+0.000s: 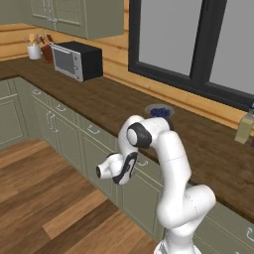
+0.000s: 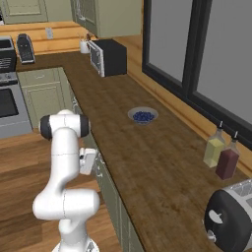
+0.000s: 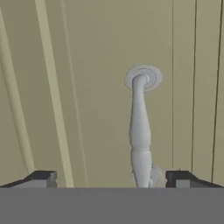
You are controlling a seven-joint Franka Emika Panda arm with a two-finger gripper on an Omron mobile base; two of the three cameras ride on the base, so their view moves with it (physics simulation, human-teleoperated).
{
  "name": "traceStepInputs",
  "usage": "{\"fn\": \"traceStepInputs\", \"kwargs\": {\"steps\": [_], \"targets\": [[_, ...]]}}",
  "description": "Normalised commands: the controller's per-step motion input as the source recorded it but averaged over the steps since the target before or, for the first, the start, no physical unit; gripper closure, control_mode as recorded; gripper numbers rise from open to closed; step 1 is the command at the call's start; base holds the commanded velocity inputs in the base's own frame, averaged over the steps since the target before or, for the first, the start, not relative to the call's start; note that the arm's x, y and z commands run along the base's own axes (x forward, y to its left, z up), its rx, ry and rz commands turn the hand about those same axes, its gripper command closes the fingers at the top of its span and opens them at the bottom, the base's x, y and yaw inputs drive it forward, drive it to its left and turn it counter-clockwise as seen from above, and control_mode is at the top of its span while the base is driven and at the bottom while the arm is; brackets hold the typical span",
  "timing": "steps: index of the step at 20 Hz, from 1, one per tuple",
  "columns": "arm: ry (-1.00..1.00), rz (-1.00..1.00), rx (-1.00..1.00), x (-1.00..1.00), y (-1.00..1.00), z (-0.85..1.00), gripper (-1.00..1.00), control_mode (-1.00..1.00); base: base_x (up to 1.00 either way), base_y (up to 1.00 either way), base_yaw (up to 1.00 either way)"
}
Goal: Take a straw from the drawer in front and place it inside the glass cup on the dining counter.
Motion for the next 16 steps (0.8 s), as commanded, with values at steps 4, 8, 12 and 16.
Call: {"fn": "traceStepInputs", "kwargs": {"steps": [4,8,12,16], "targets": [[-0.01,0.0,0.01,0.17,0.0,-0.13,-1.0,-1.0,0.0,0.0,0.0],[-0.13,0.0,0.0,0.16,0.0,-0.05,-1.0,-1.0,0.0,0.0,0.0],[-0.12,0.0,0.0,0.15,0.0,-0.09,-1.0,-1.0,0.0,0.0,0.0],[-0.1,0.0,0.0,0.25,-0.02,-0.15,-1.0,-1.0,0.0,0.0,0.0]]}}
